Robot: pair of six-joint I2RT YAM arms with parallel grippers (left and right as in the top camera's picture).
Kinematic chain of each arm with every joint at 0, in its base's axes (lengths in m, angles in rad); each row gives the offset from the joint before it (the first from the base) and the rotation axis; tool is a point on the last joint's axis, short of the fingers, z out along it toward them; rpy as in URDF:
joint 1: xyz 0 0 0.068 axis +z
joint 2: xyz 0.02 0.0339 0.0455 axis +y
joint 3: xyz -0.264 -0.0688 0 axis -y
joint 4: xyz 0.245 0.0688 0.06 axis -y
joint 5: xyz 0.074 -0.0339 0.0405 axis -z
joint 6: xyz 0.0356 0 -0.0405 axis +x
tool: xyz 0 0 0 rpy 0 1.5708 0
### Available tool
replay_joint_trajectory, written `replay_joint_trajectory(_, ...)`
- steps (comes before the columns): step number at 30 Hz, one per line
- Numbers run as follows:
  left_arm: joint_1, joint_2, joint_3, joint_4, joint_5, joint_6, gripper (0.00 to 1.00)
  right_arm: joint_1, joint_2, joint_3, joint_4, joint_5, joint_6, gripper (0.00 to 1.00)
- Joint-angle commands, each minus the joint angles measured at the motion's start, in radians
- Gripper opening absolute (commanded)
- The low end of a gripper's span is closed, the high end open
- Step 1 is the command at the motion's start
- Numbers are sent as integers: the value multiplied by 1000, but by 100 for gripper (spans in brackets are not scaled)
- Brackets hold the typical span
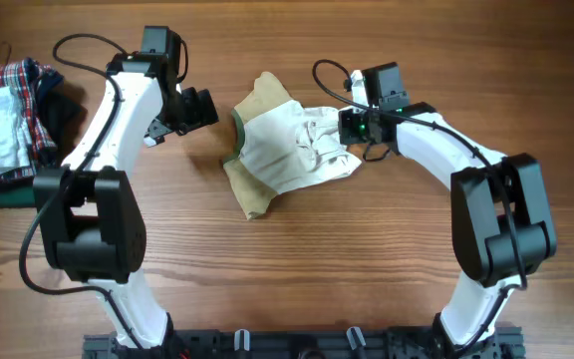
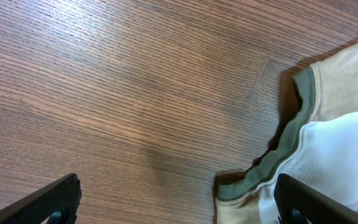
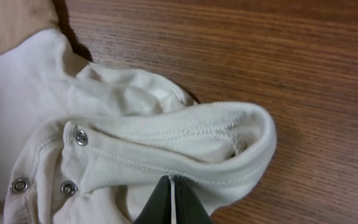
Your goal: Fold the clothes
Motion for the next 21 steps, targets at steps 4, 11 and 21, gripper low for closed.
replay_joint_trajectory(4, -5, -17, 8, 0, 8, 12, 100, 6, 60, 11, 134, 55, 3, 4)
replay_joint_trajectory(11, -5, -17, 8, 3, 8, 13, 100, 6, 34, 55, 249, 54, -26, 20)
replay_joint_trajectory(21, -5, -17, 8, 3, 8, 12, 100, 5, -206, 122, -475, 127, 114, 42)
